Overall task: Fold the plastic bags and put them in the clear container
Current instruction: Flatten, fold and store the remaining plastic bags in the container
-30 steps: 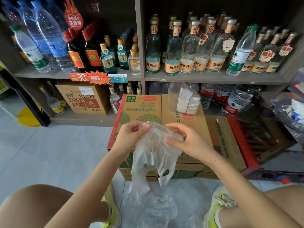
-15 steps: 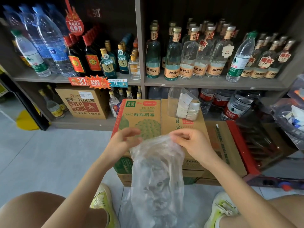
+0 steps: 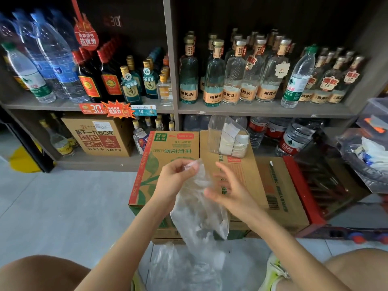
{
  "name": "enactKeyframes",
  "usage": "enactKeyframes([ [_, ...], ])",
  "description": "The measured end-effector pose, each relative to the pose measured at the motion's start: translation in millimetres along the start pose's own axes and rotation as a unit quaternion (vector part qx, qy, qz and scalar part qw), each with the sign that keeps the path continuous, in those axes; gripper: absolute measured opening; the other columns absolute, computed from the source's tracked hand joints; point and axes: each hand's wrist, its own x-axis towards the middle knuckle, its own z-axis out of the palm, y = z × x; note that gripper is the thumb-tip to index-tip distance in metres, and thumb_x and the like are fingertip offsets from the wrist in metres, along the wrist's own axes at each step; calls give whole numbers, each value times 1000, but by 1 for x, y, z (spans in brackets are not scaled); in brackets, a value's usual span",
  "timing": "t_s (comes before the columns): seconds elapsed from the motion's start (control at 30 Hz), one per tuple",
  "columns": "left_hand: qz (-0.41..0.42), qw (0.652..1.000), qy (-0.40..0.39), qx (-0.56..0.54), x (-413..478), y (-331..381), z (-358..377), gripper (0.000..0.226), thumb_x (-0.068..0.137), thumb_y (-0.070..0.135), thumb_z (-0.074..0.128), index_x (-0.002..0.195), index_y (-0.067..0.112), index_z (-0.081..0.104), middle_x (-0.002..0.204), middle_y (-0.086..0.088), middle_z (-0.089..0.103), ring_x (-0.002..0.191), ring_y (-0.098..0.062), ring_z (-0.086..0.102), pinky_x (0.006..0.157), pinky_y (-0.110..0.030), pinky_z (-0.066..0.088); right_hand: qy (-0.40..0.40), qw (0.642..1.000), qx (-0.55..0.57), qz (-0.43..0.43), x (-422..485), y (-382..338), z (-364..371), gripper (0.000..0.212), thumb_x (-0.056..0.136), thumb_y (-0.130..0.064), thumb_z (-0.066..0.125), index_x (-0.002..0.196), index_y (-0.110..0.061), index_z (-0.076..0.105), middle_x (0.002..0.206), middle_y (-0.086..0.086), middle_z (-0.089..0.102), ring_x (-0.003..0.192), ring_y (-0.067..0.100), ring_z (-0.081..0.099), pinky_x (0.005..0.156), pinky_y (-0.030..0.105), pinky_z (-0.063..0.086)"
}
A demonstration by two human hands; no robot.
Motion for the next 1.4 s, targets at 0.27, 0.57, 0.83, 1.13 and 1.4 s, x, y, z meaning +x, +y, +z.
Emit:
enactKeyframes([
  [0.27,-48,993,73,-78,8,9,-5,16,66,33,79,74,20,75,101,-11,71,111,-35,62,103,-55,44,47,997,-50,28,5,24,5,20,84,-24,70,104,-25,66,98,-16,66,94,-2,60,95,30,49],
  [0.57,-28,980,165,-103,15,5,-41,8,88,20,67,85,13,66,92,-7,66,78,-20,61,60,-23,51,40,998,33,26,-5,32,-55,12,77,-23,70,88,-21,73,78,4,74,70,15,68,67,29,57],
  [0.83,104,949,259,149,43,-25,-47,17,98,27,51,91,11,54,54,5,45,45,-10,40,45,-25,34,100,992,49,66,50,30,-74,20,91,-16,60,106,-6,69,75,4,70,56,8,58,50,23,46],
  [1.13,-62,931,302,197,114,-52,-61,31,101,35,41,115,8,47,100,-10,59,88,-31,59,75,-38,47,133,953,-272,13,73,55,-42,49,84,-58,53,119,-26,60,103,-14,63,89,2,57,73,19,47],
  [1.4,-157,942,239,175,84,-62,-95,51,94,55,47,97,5,55,91,-19,67,77,-34,66,73,-45,58,94,950,-281,102,72,91,-8,43,85,-51,62,117,-21,63,83,-14,58,78,6,58,71,30,52],
])
